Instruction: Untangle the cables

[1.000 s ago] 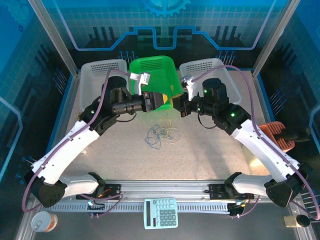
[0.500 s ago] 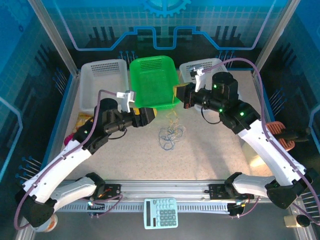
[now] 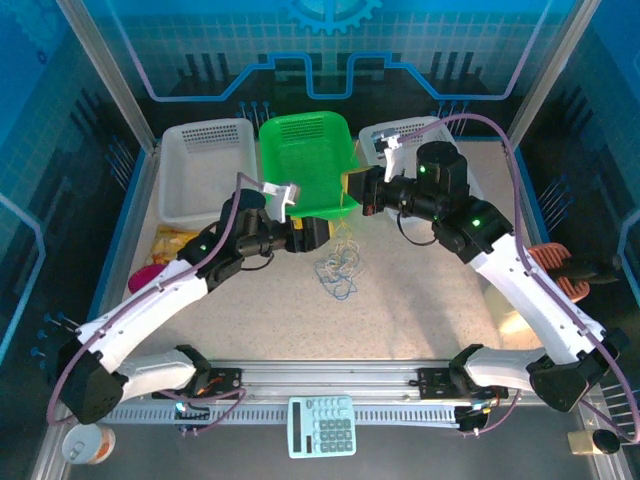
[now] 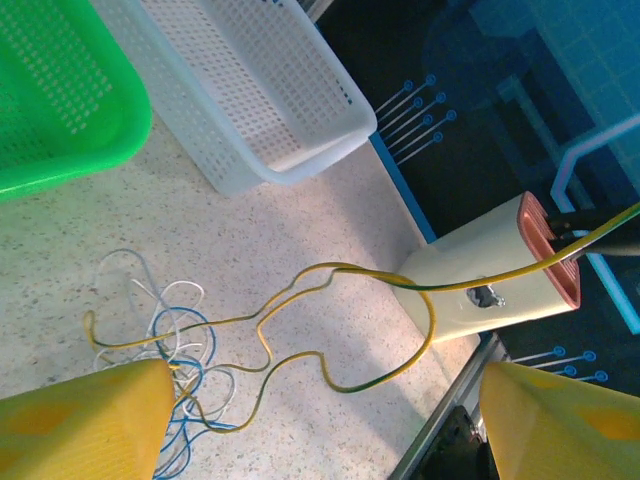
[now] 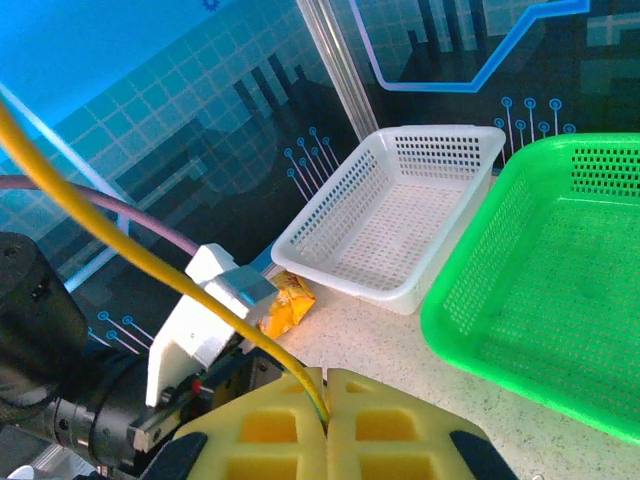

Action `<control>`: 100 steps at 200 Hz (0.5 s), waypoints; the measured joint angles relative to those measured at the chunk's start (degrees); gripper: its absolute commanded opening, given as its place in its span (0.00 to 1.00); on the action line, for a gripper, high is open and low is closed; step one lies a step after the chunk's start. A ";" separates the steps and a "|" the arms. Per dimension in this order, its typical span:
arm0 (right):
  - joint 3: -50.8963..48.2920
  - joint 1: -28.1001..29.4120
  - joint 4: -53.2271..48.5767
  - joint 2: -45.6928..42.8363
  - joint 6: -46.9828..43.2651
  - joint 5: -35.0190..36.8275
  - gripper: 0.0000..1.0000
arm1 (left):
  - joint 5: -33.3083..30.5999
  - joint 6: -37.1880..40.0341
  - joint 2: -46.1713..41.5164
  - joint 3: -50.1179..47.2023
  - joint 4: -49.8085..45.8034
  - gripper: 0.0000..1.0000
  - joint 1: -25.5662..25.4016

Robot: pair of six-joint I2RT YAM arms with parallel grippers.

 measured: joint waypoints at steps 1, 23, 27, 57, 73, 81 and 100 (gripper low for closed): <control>0.00 0.00 0.02 0.02 0.09 0.02 0.00 | 0.00 0.00 0.04 0.02 0.02 0.83 -0.02; 0.00 0.00 0.28 0.39 0.33 -0.07 0.00 | 0.50 0.04 1.42 0.13 0.87 0.84 -0.92; 0.00 0.00 0.35 0.44 0.35 -0.11 0.00 | 0.50 0.02 1.68 0.13 1.11 0.84 -1.03; 0.00 0.04 0.74 0.63 0.55 -0.15 0.00 | 0.55 -0.15 3.41 0.13 2.95 0.81 -1.60; 0.00 0.07 0.79 0.68 0.68 -0.15 0.00 | 0.37 -0.48 4.20 0.13 3.48 0.75 -1.88; 0.00 0.11 0.81 0.68 0.74 -0.15 0.00 | 0.33 -0.50 4.55 0.13 3.67 0.71 -1.92; 0.00 0.28 0.79 0.68 0.76 -0.13 0.00 | 0.20 -1.05 5.60 0.13 4.39 0.45 -1.97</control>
